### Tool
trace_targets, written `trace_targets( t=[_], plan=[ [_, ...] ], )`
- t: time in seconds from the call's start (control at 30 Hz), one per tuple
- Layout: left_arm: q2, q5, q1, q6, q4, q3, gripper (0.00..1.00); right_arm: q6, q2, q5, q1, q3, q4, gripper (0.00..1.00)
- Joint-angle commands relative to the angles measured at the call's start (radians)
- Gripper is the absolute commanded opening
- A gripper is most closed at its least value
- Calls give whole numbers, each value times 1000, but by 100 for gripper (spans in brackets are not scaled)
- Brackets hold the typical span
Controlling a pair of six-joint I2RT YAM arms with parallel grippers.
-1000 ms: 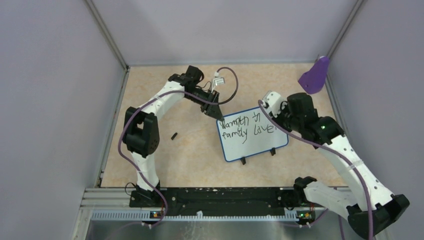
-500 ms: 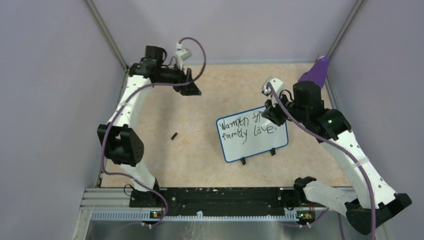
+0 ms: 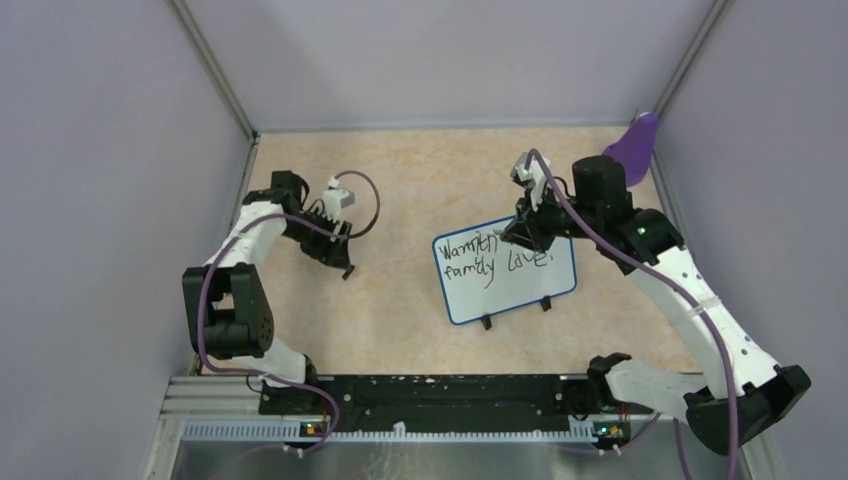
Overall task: Write a sentence on the whiteboard
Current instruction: Pick up the pen cap from the center of the board.
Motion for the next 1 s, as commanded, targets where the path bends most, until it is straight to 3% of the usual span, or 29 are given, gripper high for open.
trace_targets(
  t=[0.0,0.37,0.67,0.83,0.97],
  plan=[
    [-47,-99,-4,81,90,-114,71,20,-2,-67,-7,-7,41,0],
    [8,-181,-47,68,210,-198,69,17,14,-56,-7,-27,54,0],
    [51,-284,-142,45,315,-262,66,14,15,-28,-7,-10,44,0],
    [90,-380,-209,33,390,-308,59,15,26,-18,-7,2,42,0],
    [123,-401,-225,6,417,-316,43,17,36,-19,-7,13,41,0]
  ],
)
